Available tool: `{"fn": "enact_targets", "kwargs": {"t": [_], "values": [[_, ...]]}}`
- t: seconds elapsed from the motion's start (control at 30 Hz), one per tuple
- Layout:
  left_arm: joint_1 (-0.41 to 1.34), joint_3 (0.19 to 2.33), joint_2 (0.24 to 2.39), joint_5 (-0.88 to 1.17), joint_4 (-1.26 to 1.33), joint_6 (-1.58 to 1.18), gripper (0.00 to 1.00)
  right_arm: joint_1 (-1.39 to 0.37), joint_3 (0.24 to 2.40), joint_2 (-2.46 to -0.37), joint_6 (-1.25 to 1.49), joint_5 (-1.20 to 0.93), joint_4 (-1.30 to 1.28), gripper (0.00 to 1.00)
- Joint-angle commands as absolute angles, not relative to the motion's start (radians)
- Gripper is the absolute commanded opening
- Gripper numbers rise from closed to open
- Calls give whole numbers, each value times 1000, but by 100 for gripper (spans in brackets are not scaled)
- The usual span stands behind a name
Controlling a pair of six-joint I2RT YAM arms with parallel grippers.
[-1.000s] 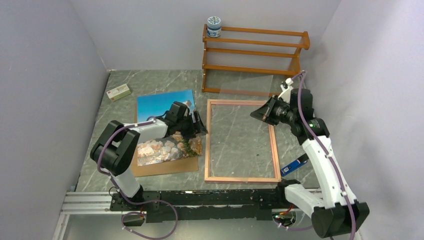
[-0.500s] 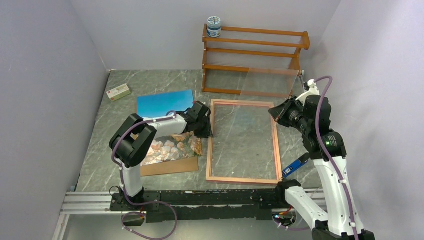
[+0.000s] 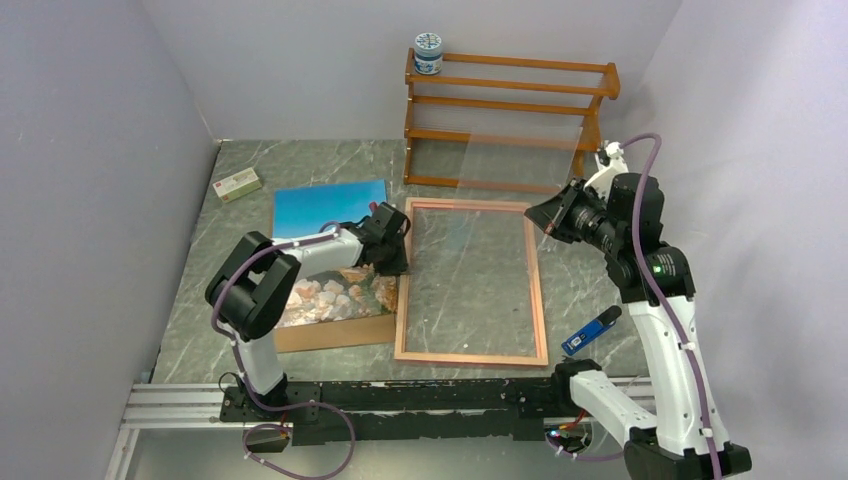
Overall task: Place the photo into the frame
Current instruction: Move the photo frame to the center of the board, then place the photo frame item in the photo frame.
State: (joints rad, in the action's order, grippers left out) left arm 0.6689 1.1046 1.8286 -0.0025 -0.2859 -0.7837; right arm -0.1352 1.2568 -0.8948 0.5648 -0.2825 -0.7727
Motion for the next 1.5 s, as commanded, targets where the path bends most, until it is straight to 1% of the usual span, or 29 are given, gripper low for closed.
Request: {"fn": "enact_targets", "kwargs": {"t": [0.0, 0.27, 0.4, 0.5, 0.6, 0.77, 0.87, 1.03, 1.13, 1.27, 1.37, 1.47], "values": [[616, 1038, 1796, -94, -428, -733, 32, -135, 1270, -917, 585, -417, -664, 0], [564, 988, 1743, -76, -433, -719, 32, -136, 1243, -972, 620, -581, -600, 0], [538, 958, 1715, -47, -412, -699, 32, -137, 1230, -1005, 656, -702, -552, 0], [521, 950, 1703, -23, -394, -659, 34, -137, 1201, -1035, 718, -822, -471, 0], [510, 945, 1681, 6, -371, -634, 41, -137, 1160, -1084, 775, -897, -401, 0], [471, 952, 1596, 136, -357, -632, 54, -137, 1137, -1160, 722, -844, -443, 0], [463, 953, 1533, 153, -384, -638, 57, -138, 1101, -1186, 725, -839, -417, 0], [435, 916, 1435, 121, -431, -655, 56, -137, 1047, -1206, 729, -869, -331, 0], [416, 905, 1385, 35, -483, -674, 53, -137, 1040, -1234, 751, -900, -291, 0], [401, 890, 1314, -98, -542, -718, 55, -141, 1028, -1260, 832, -941, -207, 0], [393, 870, 1262, -160, -557, -741, 56, -144, 1033, -1286, 890, -964, -154, 0], [383, 856, 1225, -193, -562, -757, 59, -147, 1050, -1332, 877, -948, -177, 0]]}}
